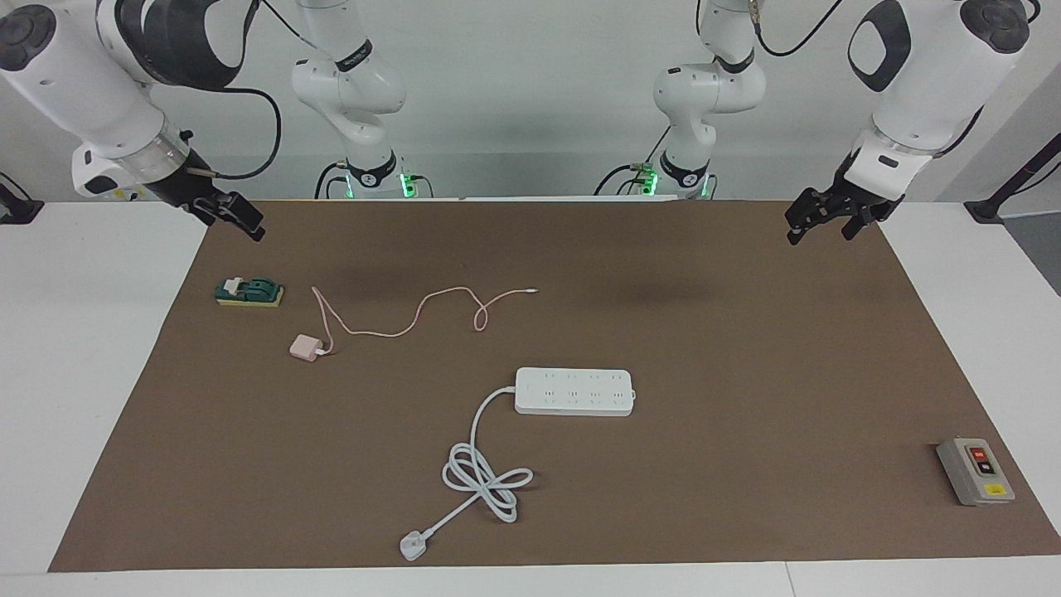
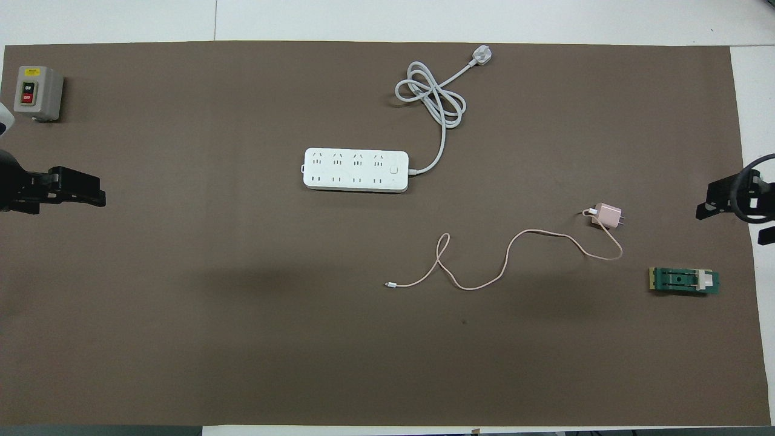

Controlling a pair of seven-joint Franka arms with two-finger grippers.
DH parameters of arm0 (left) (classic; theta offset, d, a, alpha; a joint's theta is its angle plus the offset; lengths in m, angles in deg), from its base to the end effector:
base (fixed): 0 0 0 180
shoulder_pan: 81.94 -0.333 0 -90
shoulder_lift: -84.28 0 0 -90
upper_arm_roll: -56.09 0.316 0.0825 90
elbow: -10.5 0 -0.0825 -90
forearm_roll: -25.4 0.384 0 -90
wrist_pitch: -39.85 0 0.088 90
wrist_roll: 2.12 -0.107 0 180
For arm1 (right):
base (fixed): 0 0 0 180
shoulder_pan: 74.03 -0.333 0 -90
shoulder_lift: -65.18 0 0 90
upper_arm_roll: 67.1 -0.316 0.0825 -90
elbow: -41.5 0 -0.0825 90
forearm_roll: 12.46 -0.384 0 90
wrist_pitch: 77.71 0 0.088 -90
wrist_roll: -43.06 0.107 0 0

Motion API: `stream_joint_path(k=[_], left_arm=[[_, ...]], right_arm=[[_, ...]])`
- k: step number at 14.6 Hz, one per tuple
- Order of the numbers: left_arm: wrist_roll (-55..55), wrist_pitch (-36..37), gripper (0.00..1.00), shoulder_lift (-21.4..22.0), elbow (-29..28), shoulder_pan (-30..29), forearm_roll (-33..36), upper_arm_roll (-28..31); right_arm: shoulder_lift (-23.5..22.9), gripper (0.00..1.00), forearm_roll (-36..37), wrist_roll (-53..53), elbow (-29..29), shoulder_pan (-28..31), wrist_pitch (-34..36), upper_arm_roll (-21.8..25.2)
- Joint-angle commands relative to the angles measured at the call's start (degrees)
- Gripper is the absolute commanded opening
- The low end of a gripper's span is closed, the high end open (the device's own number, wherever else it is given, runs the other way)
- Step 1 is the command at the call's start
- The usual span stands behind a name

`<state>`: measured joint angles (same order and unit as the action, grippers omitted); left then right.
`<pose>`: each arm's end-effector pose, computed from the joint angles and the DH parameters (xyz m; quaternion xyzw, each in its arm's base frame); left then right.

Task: Plug charger into power strip
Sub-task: 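Move the left gripper toward the power strip while the right gripper opens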

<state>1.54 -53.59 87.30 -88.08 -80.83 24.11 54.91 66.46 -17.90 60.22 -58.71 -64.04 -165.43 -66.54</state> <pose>0.5394 -0.0241 0.5876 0.9997 0.0129 -0.0190 0.0097 0.5261 -0.0874 0.5511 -0.9645 0.2407 0.1001 0.0418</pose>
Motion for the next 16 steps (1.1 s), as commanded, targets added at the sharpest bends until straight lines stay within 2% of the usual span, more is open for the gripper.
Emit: stream_joint_path(k=[1,4,7,11,16], left_arm=[[0.56,0.8,1.0,1.47,-0.91,-0.14,0.32,-0.23],[-0.93,0.55,1.0,2.26,-0.82,-0.67,0.32,0.04],[-5.32,-0.95,1.0,1.91,-0.38,-0.58,-0.46,-0.05],[-5.16,-1.39,1.0,2.44,-1.79,-0.76,-15.47,0.3],[-5.77,-2.97,1.0,1.91,-2.84,0.21,-33.04,-0.05]], right_arm=[[0.04,1.0,-4.3,6.38,-6.29,2.83,-5.26,-0.55],[-3.37,1.0,-11.85,10.86,-8.25,7.49,-7.99,-0.47],[-7.5,1.0,-17.83,19.02,-8.25,8.99,-11.67,-0.47],[-10.06,1.0,-21.97,23.18,-9.47,9.26,-14.67,-0.47],[-17.61,1.0,-27.68,23.36,-9.21,13.65,-15.29,-0.47]])
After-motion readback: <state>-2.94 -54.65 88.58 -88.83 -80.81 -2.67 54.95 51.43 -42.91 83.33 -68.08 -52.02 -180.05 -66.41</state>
